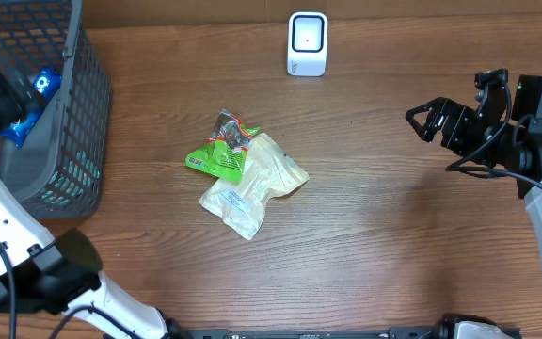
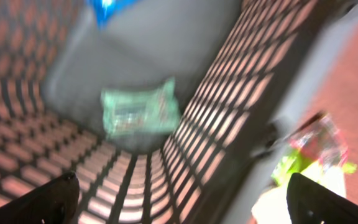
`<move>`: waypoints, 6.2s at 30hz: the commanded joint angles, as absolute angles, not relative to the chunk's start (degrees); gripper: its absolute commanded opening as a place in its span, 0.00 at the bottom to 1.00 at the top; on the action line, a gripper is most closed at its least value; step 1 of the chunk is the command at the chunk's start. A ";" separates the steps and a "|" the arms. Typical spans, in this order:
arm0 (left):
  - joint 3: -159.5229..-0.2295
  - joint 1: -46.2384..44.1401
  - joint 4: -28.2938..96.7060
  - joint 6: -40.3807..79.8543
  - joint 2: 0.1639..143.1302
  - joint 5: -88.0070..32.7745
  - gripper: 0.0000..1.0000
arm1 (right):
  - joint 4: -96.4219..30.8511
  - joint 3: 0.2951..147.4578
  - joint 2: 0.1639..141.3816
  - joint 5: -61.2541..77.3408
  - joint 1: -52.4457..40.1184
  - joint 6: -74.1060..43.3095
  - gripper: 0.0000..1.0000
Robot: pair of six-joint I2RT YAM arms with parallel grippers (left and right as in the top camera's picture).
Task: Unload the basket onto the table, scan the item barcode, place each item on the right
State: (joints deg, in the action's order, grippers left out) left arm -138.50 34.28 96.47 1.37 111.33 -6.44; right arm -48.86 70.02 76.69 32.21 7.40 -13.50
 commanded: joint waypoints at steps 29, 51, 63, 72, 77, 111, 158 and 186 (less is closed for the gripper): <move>-110.61 40.73 70.89 -0.73 108.07 -9.47 1.00 | -47.77 71.70 76.64 34.65 7.07 -13.32 1.00; -110.48 39.57 75.05 -1.50 134.30 -5.39 1.00 | -47.86 71.70 76.64 34.61 7.07 -13.32 1.00; -112.88 38.83 74.28 -1.69 134.34 -5.37 0.58 | -47.64 71.70 76.64 34.61 7.07 -13.32 1.00; -129.43 38.52 83.57 -1.23 134.34 -5.43 0.19 | -46.96 71.70 76.64 34.63 7.07 -13.34 1.00; -143.81 37.89 91.22 -1.04 134.32 -5.61 0.22 | -46.78 71.70 76.64 34.63 7.07 -13.32 1.00; -120.46 -7.90 90.61 3.44 119.63 -9.89 0.36 | -47.77 71.70 76.64 34.61 7.07 -13.30 1.00; -159.44 30.55 81.58 -5.52 124.03 -3.66 0.86 | -50.39 71.68 76.64 34.63 7.07 -10.46 1.00; -157.86 32.93 60.36 -18.24 161.12 0.56 0.92 | -51.99 71.64 76.64 34.61 7.07 -10.46 1.00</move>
